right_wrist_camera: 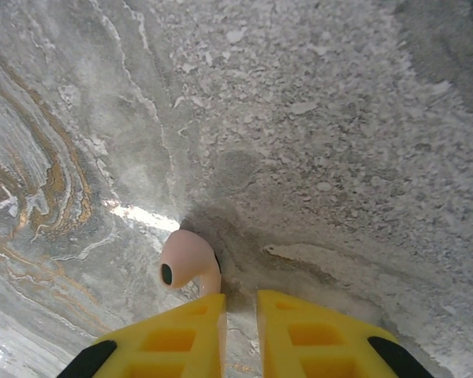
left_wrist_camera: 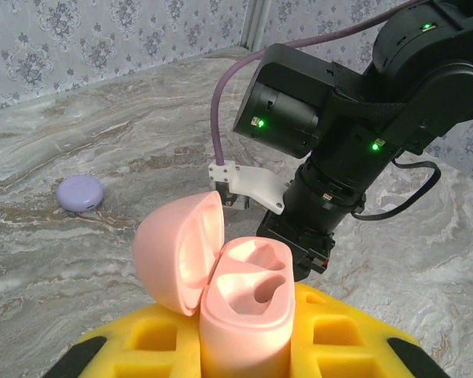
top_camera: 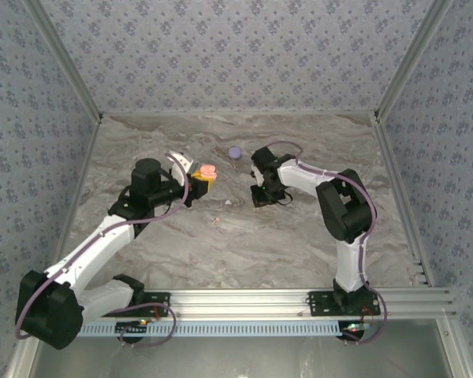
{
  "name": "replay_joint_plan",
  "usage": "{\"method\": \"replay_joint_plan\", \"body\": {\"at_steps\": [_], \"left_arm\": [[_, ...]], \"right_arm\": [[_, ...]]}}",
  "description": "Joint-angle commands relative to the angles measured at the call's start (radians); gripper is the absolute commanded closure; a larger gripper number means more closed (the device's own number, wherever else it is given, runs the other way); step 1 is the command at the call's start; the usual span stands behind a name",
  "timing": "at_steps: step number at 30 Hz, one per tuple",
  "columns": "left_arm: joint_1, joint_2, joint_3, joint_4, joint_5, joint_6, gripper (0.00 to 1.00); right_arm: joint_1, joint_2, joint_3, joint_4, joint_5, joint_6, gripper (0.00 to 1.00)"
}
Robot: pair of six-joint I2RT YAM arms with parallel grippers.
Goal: Insert the wireless bluetooth earbuds into the charging case
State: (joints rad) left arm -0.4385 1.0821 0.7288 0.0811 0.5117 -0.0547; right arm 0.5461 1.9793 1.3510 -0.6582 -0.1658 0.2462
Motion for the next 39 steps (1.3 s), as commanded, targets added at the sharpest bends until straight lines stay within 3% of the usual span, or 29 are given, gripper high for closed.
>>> {"method": "replay_joint_plan", "body": {"at_steps": [1, 9, 25, 39], "left_arm": [[0.004, 0.002, 0.037, 0.02, 0.024, -0.01, 0.87], [0.005, 0.001, 0.039, 0.014, 0.022, -0.007, 0.87], [0.005, 0.003, 0.041, 0.008, 0.021, -0.008, 0.87], [0.005, 0.001, 0.041, 0.002, 0.019, -0.001, 0.87]], "right_arm": [[0.003, 0.01, 0.023, -0.021, -0.024, -0.007, 0.81], [0.006, -0.042, 0.037, -0.056, 0.062, -0.001, 0.79], [0.031, -0.019, 0.111, -0.06, 0.003, 0.021, 0.7], [0.044, 0.074, 0.186, -0.117, 0.04, 0.042, 0.7]]}}
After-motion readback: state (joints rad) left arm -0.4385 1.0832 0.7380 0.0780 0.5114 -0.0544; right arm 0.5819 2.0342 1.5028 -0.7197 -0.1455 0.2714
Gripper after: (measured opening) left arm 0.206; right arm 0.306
